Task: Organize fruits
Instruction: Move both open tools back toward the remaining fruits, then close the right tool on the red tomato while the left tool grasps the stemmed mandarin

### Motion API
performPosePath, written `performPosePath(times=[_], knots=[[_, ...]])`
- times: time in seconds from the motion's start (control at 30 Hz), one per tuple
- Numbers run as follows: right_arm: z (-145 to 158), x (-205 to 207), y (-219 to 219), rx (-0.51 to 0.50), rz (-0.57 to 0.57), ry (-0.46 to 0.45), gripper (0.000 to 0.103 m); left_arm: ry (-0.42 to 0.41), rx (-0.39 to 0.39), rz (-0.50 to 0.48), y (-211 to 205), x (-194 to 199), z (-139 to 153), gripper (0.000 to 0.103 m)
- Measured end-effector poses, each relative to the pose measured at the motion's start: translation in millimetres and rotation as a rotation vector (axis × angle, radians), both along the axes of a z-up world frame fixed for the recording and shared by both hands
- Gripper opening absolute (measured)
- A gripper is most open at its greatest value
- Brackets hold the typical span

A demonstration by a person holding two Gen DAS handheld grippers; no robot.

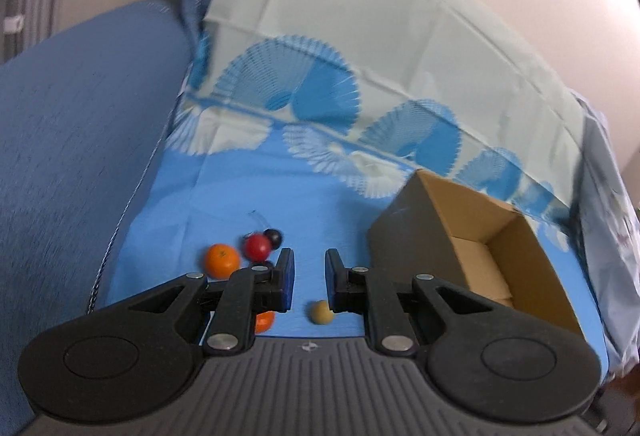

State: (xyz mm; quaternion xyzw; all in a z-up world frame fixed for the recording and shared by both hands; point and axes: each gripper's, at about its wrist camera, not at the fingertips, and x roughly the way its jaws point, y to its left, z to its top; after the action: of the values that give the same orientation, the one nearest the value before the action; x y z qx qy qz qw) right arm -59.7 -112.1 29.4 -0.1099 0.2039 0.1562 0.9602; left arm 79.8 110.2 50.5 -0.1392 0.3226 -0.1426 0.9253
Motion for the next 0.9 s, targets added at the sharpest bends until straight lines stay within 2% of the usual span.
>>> performPosePath(times=[0.1,0.2,0.27,0.3,0.33,0.5,0.6,0.63,0.7,0.73,0.8,0.9], knots=[[-24.4,14.1,25.2,-0.129,0.006,0.069,0.026,0.026,-0.026,0.023,6.2,5.8,-3.6,0.017],[-52.2,30.2,46.2,-0.260,-0.017,0.123,0.027,0.007,-0.058,0.032,11.0,4.5,-2.3,0.018],[-64.1,42.9,54.0,-0.302,-0.042,0.155,0.036,0.009,-0.061,0.027,8.8,6.0,-2.8,0.019],[-70.0,46.3,55.6,-0.312,-0.049,0.174,0.046,0.015,-0.059,0.022,7.6,7.6,-3.9,0.019],[-76.2,53.0,58.2,-0.323,-0.062,0.202,0.049,0.022,-0.056,0.020,5.9,9.8,-5.2,0.020],[-92.2,80.1,56.1,-0.273,-0.112,0.280,0.047,0.118,-0.050,0.036,5.4,29.5,-20.8,0.021],[-96.4,85.0,53.5,-0.238,-0.109,0.317,0.041,0.184,-0.037,0.082,5.2,44.9,-35.9,0.031],[-95.4,84.9,53.7,-0.236,-0.102,0.316,0.032,0.201,-0.020,0.090,2.4,50.0,-41.7,0.035],[-92.8,82.1,53.4,-0.222,-0.085,0.321,0.032,0.225,0.051,0.081,-8.7,58.8,-52.1,0.042],[-91.1,80.7,53.3,-0.216,-0.087,0.323,0.032,0.236,0.088,0.067,-15.3,62.5,-56.4,0.049],[-86.1,78.8,52.8,-0.206,-0.082,0.328,0.032,0.245,0.158,0.046,-27.9,67.0,-63.7,0.051],[-80.2,75.3,51.4,-0.197,-0.069,0.348,0.032,0.246,0.219,0.040,-38.7,71.2,-72.3,0.053]])
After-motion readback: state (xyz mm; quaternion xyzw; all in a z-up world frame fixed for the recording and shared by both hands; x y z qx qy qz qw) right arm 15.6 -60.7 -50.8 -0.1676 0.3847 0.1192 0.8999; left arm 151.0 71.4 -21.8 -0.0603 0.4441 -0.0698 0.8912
